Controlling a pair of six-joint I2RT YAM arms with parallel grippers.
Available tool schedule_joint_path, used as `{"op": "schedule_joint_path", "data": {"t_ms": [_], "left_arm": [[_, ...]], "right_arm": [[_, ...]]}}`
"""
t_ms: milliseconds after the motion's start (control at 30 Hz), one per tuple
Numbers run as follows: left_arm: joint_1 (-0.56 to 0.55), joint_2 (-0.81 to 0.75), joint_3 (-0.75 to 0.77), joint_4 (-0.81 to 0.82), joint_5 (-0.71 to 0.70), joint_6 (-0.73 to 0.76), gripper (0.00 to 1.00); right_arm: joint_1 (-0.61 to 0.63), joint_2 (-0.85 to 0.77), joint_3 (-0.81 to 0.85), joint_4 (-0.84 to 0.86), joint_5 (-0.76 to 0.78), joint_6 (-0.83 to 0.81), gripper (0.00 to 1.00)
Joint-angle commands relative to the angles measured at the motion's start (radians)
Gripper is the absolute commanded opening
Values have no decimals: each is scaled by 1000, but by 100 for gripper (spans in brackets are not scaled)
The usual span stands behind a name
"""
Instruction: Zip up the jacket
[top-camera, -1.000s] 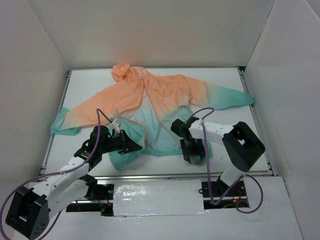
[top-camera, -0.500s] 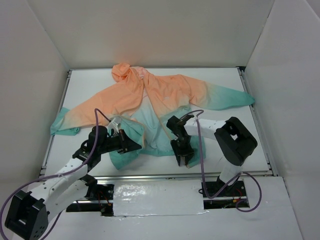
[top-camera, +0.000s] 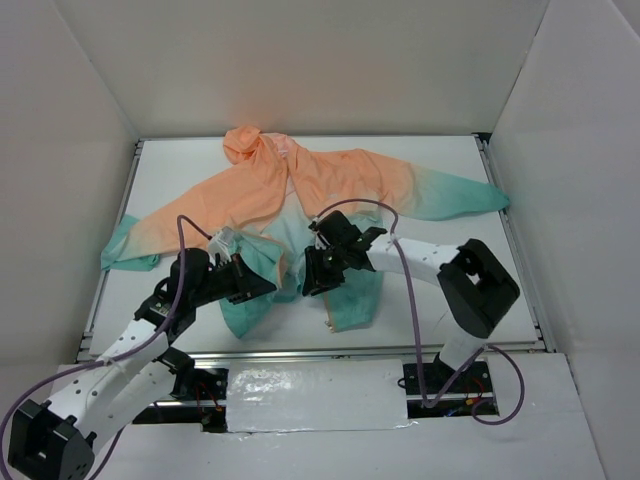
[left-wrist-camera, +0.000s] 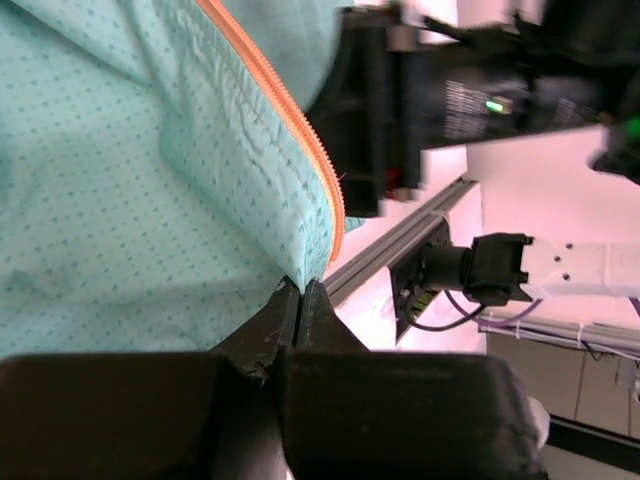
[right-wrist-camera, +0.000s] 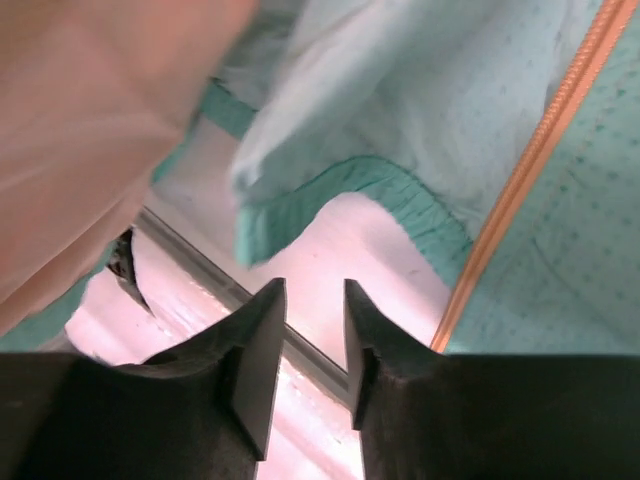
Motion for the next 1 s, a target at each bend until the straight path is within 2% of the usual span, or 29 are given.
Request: {"op": "schedule_joint_path", "data": {"t_ms": [0,133,267,400,567,633,767,967], "left_arm": [[0,-21,40,-40,-49,39,0],[3,-8,37,-42,-60,44,0],[3,-3,39,-42,-51,44,0],[3,-9,47,-66,-63,53,0],[3,-23,47,-76,-67,56,0],[3,-21,43,-76,-66,58,0],[3,-23,40,-83,-61,64,0],[5,-21,40,-85,-61,73,0]], "right_arm": [[23,-120,-58,78,74,18,36],[52,-152,-115,58,149,-10,27],[116,-172,-123,-7,238,-39,27],[232,-128,-58,-135,454,-33,33],[268,-97,-32,-152,546,-13,35],[285,-59,0,-189,592,-19,41],[313,-7,40,-237,660,-15,45],[342,15,55,-269,686,-9,45]]}}
